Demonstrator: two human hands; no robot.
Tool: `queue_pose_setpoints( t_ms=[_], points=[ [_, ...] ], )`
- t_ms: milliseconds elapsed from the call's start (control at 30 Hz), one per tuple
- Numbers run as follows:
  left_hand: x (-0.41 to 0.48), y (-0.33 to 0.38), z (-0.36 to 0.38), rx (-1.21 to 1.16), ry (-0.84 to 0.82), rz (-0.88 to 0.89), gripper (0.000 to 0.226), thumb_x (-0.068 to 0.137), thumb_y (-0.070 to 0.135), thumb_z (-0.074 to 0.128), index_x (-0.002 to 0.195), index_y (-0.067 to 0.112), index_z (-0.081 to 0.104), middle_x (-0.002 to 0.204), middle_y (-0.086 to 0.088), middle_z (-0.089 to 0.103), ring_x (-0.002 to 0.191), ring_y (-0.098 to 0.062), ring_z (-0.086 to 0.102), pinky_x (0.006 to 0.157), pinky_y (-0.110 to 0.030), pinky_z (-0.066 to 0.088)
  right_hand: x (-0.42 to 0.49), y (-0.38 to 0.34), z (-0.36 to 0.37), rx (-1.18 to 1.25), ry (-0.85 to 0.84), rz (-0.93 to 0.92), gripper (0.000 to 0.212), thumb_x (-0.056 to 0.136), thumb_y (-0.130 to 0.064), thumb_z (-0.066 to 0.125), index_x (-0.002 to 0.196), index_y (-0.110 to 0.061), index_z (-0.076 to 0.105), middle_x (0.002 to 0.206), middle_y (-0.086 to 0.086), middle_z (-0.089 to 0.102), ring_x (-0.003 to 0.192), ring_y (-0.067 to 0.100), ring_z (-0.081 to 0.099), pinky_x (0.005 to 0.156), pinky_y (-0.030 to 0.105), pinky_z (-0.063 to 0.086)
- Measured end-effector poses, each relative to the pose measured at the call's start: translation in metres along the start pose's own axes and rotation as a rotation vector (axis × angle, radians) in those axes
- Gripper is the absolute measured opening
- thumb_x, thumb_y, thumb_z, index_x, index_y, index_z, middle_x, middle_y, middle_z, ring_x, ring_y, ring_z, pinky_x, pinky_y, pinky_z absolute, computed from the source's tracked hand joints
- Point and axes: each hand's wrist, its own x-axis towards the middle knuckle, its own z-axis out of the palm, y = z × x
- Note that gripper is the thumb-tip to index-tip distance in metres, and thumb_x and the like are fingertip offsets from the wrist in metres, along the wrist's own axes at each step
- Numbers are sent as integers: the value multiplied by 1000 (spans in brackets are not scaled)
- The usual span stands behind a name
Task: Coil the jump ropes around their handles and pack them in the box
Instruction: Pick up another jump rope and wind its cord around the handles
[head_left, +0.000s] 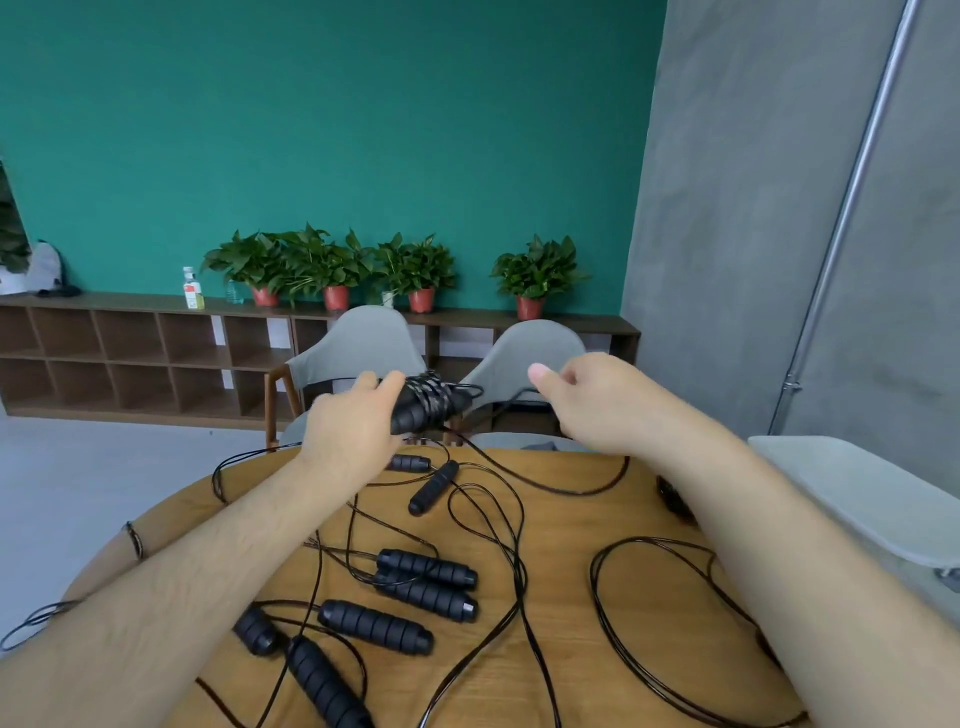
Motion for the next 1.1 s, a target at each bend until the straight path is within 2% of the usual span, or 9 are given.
queue_pose_setpoints(
  t_ms=[100, 200, 267, 367, 533, 667, 800, 967, 1100],
  points=[
    [2, -14, 10, 48, -64, -86, 40, 93, 29, 59, 129, 22, 41, 111, -2, 57, 70, -20, 49, 63, -31, 38, -14, -7, -14, 27, -135, -65, 53, 102, -49, 43, 67, -11, 48, 64, 7, 37, 62, 33, 56, 74, 38, 52],
    [4, -12, 18, 118, -67, -30, 46, 92, 21, 61, 134, 24, 41, 112, -4, 58, 80, -24, 62, 72, -35, 44, -27, -21, -17, 218, -221, -169, 19, 96, -26, 56, 110, -19, 65, 70, 0, 58, 67, 19, 65, 76, 29, 56],
    [3, -8, 21, 159, -60, 23, 53, 89, 18, 63, 137, 23, 41, 115, -4, 57, 89, -27, 66, 77, -36, 45, -34, -31, -18, 434, -253, -287, 34, 93, -10, 61, 122, -27, 59, 81, -2, 71, 81, 16, 73, 84, 30, 58],
    [-1, -5, 24, 169, -64, 117, 59, 90, 25, 65, 143, 23, 37, 123, -4, 55, 96, -26, 66, 80, -35, 43, -30, -38, -18, 577, -142, -438, 38, 89, 12, 59, 112, -17, 68, 97, 2, 76, 91, 8, 73, 88, 25, 58],
    [-11, -9, 34, -5, 42, 385, 64, 84, 29, 75, 142, 17, 49, 118, -5, 60, 90, -25, 68, 77, -37, 47, -1, -30, -4, 861, 63, -444, 42, 87, 16, 60, 113, -15, 73, 101, -1, 77, 100, 9, 72, 93, 24, 55],
    [-21, -11, 36, -194, 176, 709, 72, 76, 34, 85, 137, 16, 52, 105, 3, 58, 81, -16, 64, 69, -33, 50, 24, -16, 9, 776, 124, -506, 47, 93, 12, 56, 126, -20, 66, 151, -8, 49, 132, 7, 53, 110, 25, 44],
    [-41, -6, 20, -334, 265, 866, 73, 83, 37, 78, 142, 13, 44, 115, 2, 53, 98, -14, 55, 83, -29, 43, 42, 6, 19, 537, 123, -465, 60, 97, 10, 38, 131, -34, 62, 144, -22, 51, 136, 6, 49, 117, 36, 38],
    [-56, 4, -10, -686, 244, 661, 68, 87, 38, 74, 144, 15, 46, 111, 5, 56, 100, -9, 56, 84, -33, 48, 49, 31, 29, 223, 46, -498, 47, 95, -11, 34, 128, -22, 65, 132, -9, 60, 126, 0, 50, 108, 19, 34],
    [-49, 2, -32, -1009, 223, 302, 59, 83, 30, 80, 136, 23, 54, 114, 14, 61, 113, -8, 62, 99, -32, 51, 56, 40, 49, 154, 58, -517, 30, 107, -23, 35, 107, -19, 64, 109, -2, 64, 109, 17, 58, 96, 42, 45]
  ],
)
